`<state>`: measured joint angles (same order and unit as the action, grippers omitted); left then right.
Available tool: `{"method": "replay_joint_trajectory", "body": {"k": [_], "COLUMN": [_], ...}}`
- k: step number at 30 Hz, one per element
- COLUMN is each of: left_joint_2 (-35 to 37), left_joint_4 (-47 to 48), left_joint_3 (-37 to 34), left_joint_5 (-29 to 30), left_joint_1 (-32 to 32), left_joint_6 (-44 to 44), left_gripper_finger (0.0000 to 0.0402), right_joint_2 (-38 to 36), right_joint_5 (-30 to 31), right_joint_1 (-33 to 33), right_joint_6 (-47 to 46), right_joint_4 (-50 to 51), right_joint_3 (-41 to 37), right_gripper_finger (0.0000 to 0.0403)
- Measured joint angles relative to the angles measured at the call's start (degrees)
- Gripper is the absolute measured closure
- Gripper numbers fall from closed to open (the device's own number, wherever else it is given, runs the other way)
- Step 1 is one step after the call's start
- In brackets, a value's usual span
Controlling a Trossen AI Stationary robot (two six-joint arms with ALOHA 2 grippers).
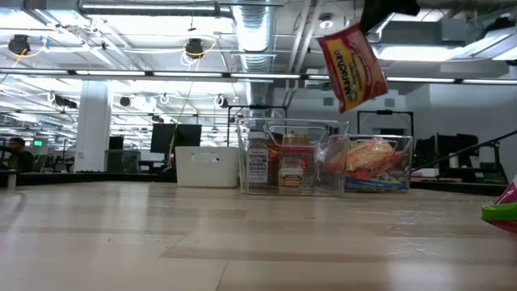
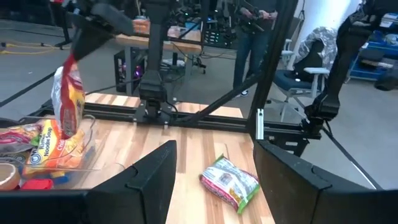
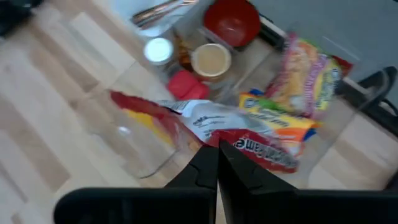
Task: Pick & Place Food Item
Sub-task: Put the red noodle pack into the right transparent bin
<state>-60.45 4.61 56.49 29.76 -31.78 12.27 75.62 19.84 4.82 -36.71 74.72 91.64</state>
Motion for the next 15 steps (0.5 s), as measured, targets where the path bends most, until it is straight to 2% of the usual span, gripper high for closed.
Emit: {"method": "replay_joint_trajectory", "body": {"k": [9, 15], "left_joint_2": [0.0, 0.0], "left_joint_4": [-1.1, -1.2], "left_joint_3": [0.0, 0.0], "left_joint_5": [0.0, 0.4], "left_joint_1": [1.7, 1.8], "left_joint_6": [0.0, 0.0], "left_gripper_finger": [0.0193, 0.0193], "right_joint_2": [0.8, 3.2], "right_joint_5": [-10.3, -20.6], "right_joint_1": [20.4, 31.0], "right_joint_6": [13.5, 19.0], "right_joint_4": [-0.6, -0.8], "right_joint_3": [0.0, 0.0], "right_gripper_finger": [0.0403, 0.0403]}}
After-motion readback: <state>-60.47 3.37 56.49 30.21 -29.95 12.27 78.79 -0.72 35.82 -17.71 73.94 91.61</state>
